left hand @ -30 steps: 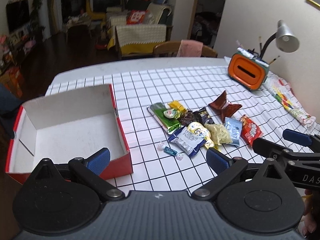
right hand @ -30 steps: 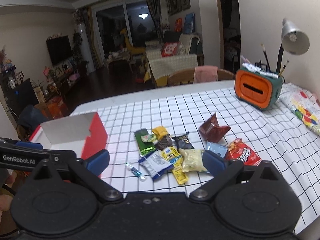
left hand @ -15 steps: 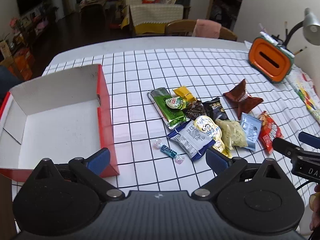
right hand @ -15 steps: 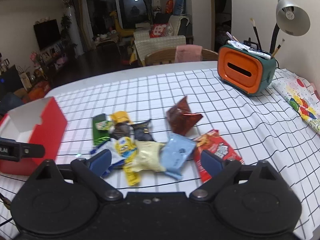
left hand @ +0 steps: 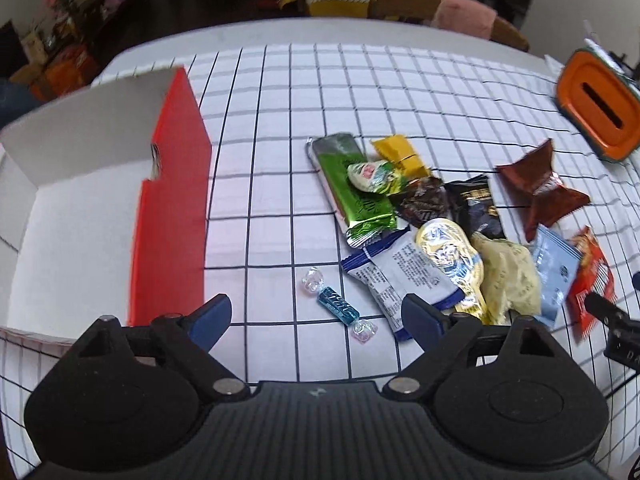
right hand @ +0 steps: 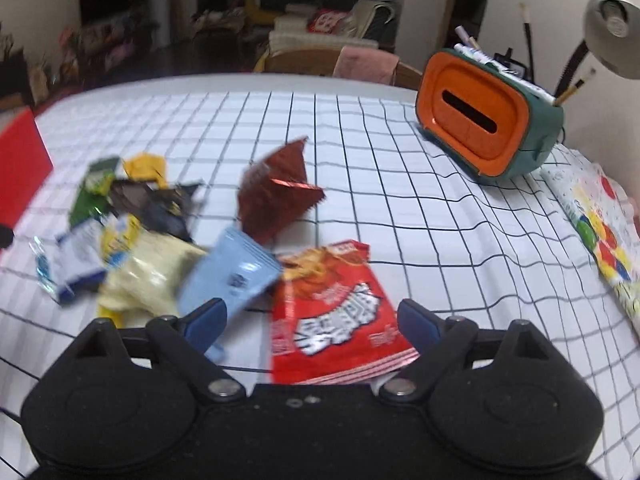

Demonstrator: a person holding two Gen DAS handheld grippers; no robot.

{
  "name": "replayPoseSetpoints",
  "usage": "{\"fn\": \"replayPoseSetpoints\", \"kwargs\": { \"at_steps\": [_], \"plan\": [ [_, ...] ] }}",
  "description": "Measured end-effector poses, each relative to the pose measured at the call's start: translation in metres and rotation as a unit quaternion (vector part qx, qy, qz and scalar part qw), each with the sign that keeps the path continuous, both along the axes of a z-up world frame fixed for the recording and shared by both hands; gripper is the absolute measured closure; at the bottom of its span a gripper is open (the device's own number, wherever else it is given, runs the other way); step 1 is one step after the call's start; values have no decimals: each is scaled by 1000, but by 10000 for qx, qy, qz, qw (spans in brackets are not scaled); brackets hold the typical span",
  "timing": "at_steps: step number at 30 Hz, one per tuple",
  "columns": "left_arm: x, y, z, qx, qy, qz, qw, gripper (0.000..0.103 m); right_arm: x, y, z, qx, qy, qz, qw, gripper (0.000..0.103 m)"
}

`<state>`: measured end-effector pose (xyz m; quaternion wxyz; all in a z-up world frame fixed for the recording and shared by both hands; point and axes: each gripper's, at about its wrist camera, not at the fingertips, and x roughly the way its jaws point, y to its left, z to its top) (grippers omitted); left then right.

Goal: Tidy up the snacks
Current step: 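Grasp the blue wrapped candy with the left gripper while the right grasps the red chip bag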

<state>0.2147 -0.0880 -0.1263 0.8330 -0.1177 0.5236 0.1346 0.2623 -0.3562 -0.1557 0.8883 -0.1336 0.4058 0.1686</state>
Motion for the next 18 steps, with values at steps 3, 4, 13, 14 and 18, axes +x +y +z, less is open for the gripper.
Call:
{"fn": "replayPoseSetpoints", "kwargs": {
  "at_steps": [3,4,13,14,18],
  "plan": [
    [11,8,-11,-120,201,292,9993,15,13,-6,-8,42,161,209,9996,10],
    [14,7,-12,-78,212,320,9992,16,16,-7,-10,43,189,283,9994,10],
    [33,18,-43,-528,719,797,9928,36,37,-9,-22,136,493,721,9961,10],
    [33,21,-46,-573,759,889,9915,38,38,-8,-24,81,485,765,9959,9],
    [35,27,-54,-682,841,1061,9884,42,44,-5,-30,-138,447,888,9949,9]
  ]
}}
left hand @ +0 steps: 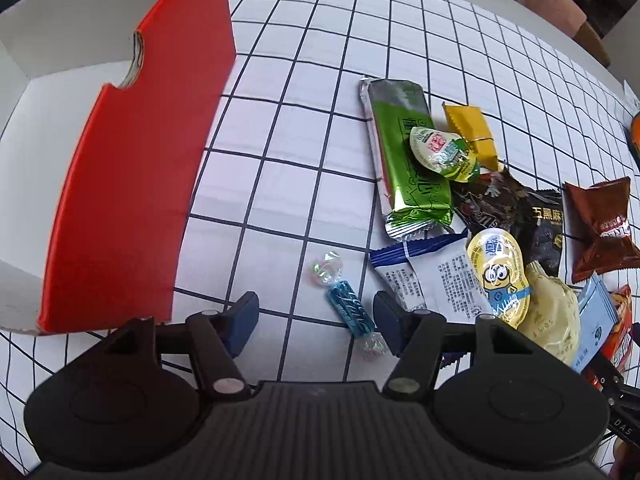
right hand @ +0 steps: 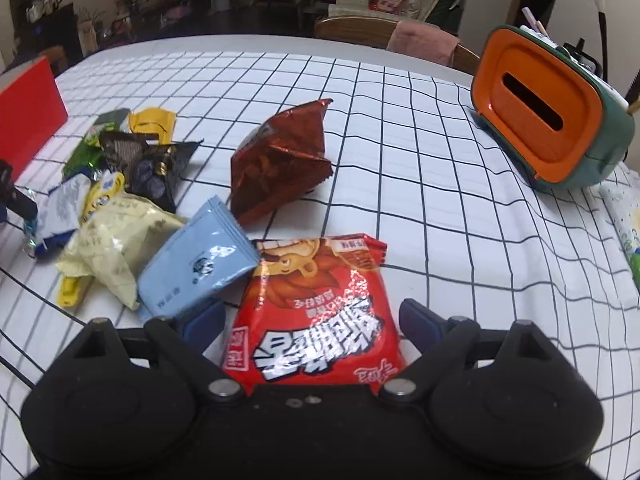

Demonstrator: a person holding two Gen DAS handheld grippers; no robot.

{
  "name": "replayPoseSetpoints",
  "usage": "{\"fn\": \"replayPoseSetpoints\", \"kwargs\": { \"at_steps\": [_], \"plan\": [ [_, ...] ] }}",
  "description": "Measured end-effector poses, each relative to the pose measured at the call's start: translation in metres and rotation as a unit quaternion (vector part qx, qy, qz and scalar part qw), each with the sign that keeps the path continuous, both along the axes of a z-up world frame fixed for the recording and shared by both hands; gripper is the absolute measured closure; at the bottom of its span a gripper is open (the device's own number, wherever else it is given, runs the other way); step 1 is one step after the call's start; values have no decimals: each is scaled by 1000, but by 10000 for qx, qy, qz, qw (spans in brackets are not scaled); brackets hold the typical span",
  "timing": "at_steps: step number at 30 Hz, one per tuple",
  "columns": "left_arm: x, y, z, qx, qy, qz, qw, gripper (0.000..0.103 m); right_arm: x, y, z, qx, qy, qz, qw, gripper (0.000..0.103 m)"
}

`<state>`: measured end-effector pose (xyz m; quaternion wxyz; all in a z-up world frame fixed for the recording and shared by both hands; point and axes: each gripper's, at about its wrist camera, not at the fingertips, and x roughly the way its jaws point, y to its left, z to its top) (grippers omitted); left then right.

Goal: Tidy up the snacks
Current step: 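Grasp the blue wrapped candy with the left gripper while the right grasps the red chip bag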

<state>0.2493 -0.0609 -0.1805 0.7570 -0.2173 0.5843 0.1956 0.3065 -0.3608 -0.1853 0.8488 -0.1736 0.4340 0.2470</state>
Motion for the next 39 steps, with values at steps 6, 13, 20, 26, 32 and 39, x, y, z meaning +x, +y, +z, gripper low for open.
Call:
{"fn": "replayPoseSetpoints", "kwargs": {
  "at_steps": [6,13,20,26,32,39],
  "plan": [
    [5,-2,-1,78,34,-84,9999,50,6,-1,-7,-63,98,42,9999,9],
    [4,-7,6,239,28,-233,9994,75,2,-5,-8,130,150,-140,9997,20],
    [-4,-2,7,203,-138,-292,9993,90,-5,-8,-5,304,195,-441,9984,27],
    [-8,2,6,76,-231,-323,9992,91,-18,-13,6,437,133,-776,9959,27],
    [-19,0,15,-24,-320,-457,9984,91,-34,-19,24,449,56,-1085,9931,27],
    [-36,-7,45,-33,-637,-823,9946,91,-58,-16,56,595,-98,-1187,9911,27]
  ]
}}
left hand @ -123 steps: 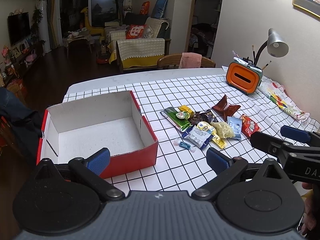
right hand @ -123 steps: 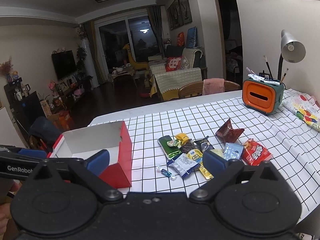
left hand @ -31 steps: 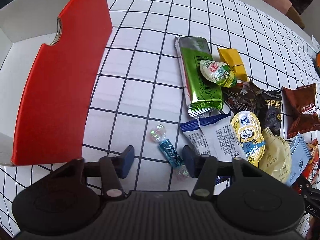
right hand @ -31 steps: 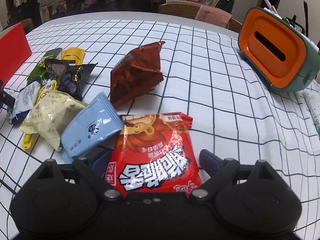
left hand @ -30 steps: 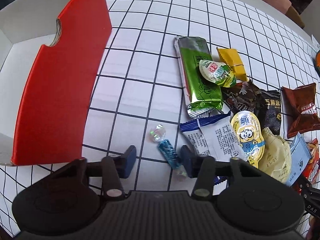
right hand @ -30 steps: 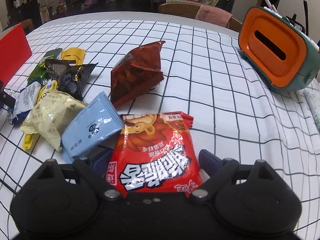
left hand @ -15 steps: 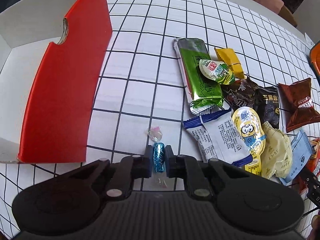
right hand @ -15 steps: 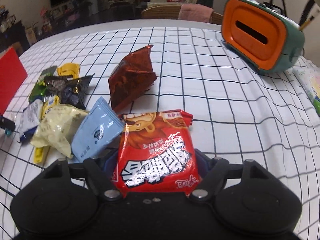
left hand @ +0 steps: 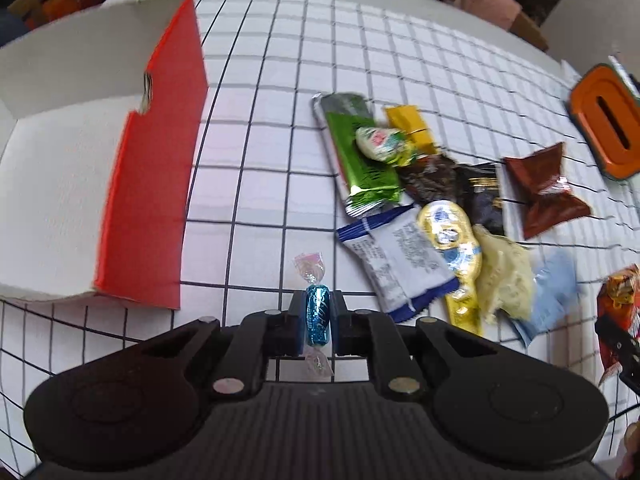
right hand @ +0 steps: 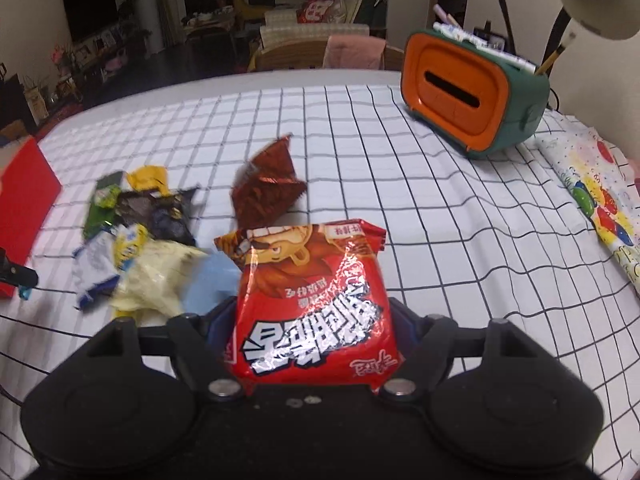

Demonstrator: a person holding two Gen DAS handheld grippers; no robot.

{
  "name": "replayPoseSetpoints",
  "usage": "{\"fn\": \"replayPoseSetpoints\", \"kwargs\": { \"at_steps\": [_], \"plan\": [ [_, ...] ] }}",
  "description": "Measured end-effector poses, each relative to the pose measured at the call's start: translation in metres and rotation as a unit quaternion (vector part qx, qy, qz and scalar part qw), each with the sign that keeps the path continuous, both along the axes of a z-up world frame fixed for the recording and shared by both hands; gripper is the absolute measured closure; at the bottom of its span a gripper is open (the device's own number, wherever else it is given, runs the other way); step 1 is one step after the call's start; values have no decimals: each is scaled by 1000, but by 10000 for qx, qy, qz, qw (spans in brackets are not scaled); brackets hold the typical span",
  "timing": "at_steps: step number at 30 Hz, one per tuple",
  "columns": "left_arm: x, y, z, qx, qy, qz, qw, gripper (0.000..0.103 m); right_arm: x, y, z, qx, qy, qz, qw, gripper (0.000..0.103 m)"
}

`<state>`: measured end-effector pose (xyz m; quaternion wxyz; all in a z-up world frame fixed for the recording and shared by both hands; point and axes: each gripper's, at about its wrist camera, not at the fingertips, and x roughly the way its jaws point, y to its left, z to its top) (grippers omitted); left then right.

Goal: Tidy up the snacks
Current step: 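Grasp the blue wrapped candy with the left gripper while the right grasps the red chip bag, then carry the candy and chip bag into the box and release both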

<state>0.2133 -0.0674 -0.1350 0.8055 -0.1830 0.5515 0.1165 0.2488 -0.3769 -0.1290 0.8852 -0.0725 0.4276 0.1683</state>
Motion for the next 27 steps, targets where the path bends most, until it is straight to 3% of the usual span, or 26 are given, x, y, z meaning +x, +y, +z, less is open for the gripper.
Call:
{"fn": "replayPoseSetpoints", "kwargs": {
  "at_steps": [8,15,27],
  "plan": [
    [-20,13,39,-76,-288,-278,9992,91,-25,33,36,82,-57,122,9999,27],
    [-43,47,73,-176,-532,-175,9983,91,-42,90,66,231,-138,503,9984,27],
    [-78,138,97,276,-718,127,9970,91,-67,217,93,285,-254,1373,9898,27]
  ]
}}
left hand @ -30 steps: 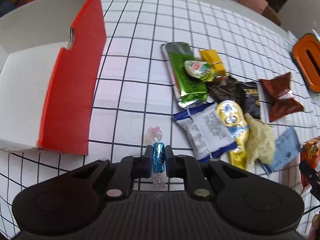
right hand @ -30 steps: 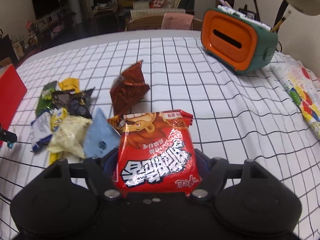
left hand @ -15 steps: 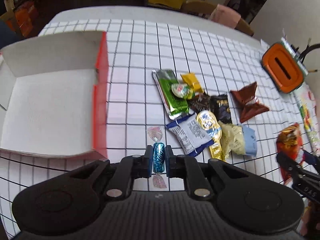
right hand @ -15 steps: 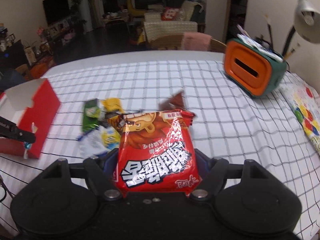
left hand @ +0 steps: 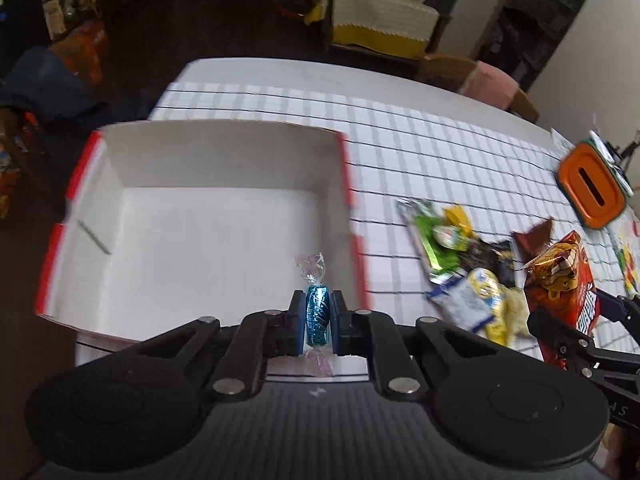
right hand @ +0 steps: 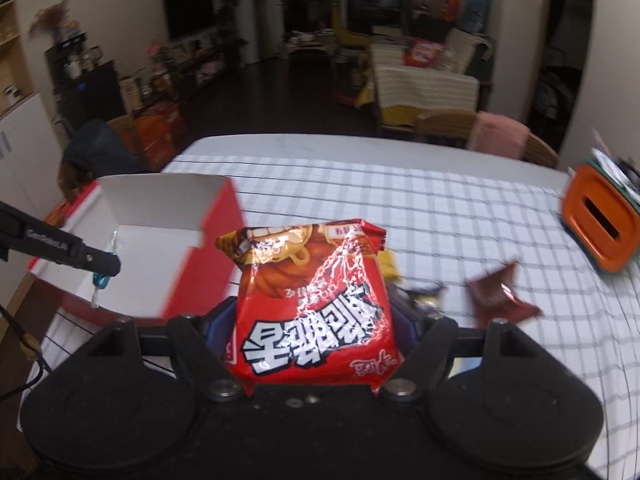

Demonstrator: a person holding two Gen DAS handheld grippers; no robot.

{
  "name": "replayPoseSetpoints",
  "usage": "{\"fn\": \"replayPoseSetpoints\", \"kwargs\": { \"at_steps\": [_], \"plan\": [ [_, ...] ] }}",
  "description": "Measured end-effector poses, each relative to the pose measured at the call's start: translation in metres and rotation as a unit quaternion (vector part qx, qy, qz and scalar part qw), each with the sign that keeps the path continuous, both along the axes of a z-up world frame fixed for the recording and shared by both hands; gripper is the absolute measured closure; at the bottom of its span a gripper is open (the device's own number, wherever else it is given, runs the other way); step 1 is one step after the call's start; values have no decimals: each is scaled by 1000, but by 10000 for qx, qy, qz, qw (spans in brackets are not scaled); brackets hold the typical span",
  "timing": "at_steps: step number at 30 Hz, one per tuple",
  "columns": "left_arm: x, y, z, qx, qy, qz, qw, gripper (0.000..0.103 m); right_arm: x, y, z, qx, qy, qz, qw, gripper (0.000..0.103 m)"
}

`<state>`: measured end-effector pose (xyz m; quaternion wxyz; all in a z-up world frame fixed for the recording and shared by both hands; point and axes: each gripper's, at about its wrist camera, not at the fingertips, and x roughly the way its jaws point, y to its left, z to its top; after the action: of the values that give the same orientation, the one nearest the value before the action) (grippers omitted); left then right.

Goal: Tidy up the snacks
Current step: 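Carry the candy and chip bag into the box and release both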

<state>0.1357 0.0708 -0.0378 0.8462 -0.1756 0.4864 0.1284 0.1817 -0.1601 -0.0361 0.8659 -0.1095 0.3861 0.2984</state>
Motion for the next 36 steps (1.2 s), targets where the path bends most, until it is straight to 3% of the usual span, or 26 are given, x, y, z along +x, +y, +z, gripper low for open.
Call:
{"fn": "replayPoseSetpoints", "kwargs": {
  "at_steps": [9,19,36],
  "plan": [
    [-14,72,-6,295,68,224,9993,91,-10,88,0,-125,-90,418,9990,27],
    [-6,129,-27,506,286,87,9983,91,-11,182,-30,-628,-87,899,9939,27],
    [28,148,-92,687,1169,-604,9889,91,5,256,-99,-1278,595,1393,9802,27]
  ]
}}
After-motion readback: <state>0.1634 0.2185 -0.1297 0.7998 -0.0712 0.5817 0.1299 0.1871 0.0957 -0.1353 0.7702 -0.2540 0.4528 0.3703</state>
